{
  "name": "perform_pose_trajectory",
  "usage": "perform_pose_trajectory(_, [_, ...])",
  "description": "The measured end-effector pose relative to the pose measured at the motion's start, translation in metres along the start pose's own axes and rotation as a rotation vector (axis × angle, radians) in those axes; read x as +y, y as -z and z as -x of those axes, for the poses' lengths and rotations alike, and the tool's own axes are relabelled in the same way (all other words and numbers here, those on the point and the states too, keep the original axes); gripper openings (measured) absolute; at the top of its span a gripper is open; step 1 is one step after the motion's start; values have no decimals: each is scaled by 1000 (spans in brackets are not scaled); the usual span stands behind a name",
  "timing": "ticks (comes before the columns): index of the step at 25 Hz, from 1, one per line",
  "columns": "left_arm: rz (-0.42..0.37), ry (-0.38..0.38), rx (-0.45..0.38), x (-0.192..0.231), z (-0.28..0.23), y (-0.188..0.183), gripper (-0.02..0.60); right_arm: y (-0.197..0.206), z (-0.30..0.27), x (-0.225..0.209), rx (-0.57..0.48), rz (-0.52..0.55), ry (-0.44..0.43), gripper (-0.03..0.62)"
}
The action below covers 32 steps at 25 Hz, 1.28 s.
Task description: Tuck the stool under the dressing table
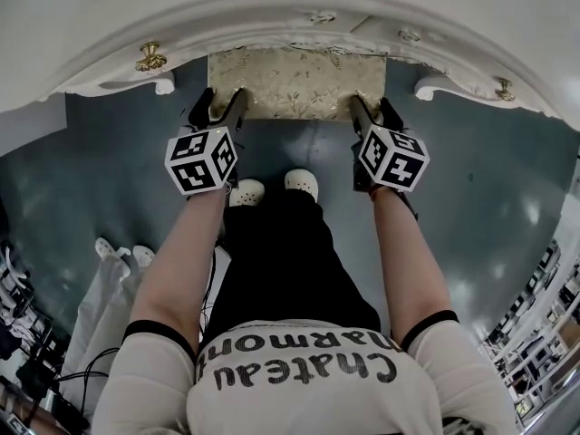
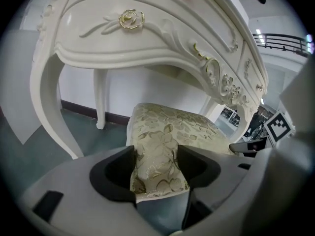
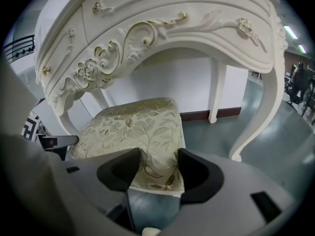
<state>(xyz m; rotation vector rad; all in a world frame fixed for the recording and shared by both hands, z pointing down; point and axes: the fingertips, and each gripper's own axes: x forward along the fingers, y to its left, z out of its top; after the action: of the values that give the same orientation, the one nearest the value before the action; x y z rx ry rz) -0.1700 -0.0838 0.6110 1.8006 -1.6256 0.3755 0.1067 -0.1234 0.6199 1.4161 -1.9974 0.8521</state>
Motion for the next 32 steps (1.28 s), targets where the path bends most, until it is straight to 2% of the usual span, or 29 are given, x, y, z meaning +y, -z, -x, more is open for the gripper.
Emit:
perform_pose_trajectory(12, [-70, 30, -153, 15, -26, -32, 279, -34, -27, 7, -140, 6, -48, 267])
perform_pose_trajectory(24, [-84, 61, -231, 26, -51, -60, 279, -71, -55, 9, -232, 35, -113, 268])
perform_pose_trajectory(32, [-120, 53, -297, 30, -63, -76, 279, -90, -67, 9, -333, 43, -130, 268])
